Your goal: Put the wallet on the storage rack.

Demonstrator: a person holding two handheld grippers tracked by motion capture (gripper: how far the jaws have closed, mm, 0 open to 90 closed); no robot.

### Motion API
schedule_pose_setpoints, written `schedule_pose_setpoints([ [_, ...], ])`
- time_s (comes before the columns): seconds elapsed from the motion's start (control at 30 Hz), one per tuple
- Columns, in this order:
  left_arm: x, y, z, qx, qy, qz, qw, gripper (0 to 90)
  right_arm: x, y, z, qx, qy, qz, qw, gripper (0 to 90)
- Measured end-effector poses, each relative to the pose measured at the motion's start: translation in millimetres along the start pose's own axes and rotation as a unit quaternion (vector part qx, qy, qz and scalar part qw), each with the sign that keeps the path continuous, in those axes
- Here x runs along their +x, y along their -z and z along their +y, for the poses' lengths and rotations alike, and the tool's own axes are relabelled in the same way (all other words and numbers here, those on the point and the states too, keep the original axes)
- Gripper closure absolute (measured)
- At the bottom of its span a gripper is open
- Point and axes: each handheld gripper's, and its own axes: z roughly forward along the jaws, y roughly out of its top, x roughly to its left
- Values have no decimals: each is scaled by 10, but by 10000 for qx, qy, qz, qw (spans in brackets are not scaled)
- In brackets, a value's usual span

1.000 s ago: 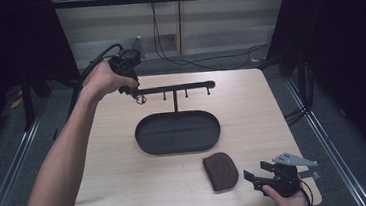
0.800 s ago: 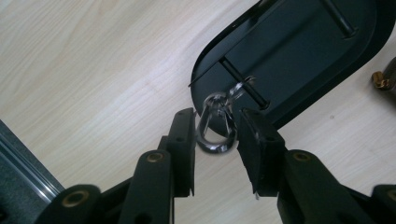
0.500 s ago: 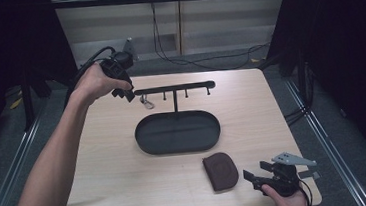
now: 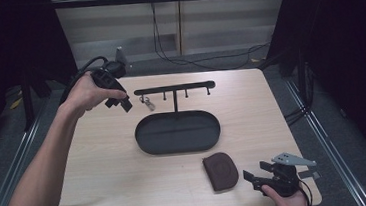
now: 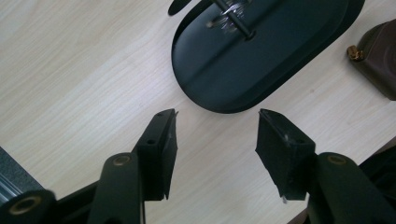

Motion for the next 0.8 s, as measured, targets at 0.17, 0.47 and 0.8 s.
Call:
schedule_pose_setpoints([
  [0.17, 32, -46, -131, -201, 50, -122, 9997, 411, 1, -5, 2, 13, -6, -15, 10000, 239],
  [0.47, 47, -140, -410, -566, 88, -237, 9981, 329, -5, -8, 5, 7, -29, -8, 10000, 238],
  [0.8, -55, -298, -723, -899, -96, -233, 9956, 274, -11, -18, 8, 19, -41, -35, 10000, 238],
])
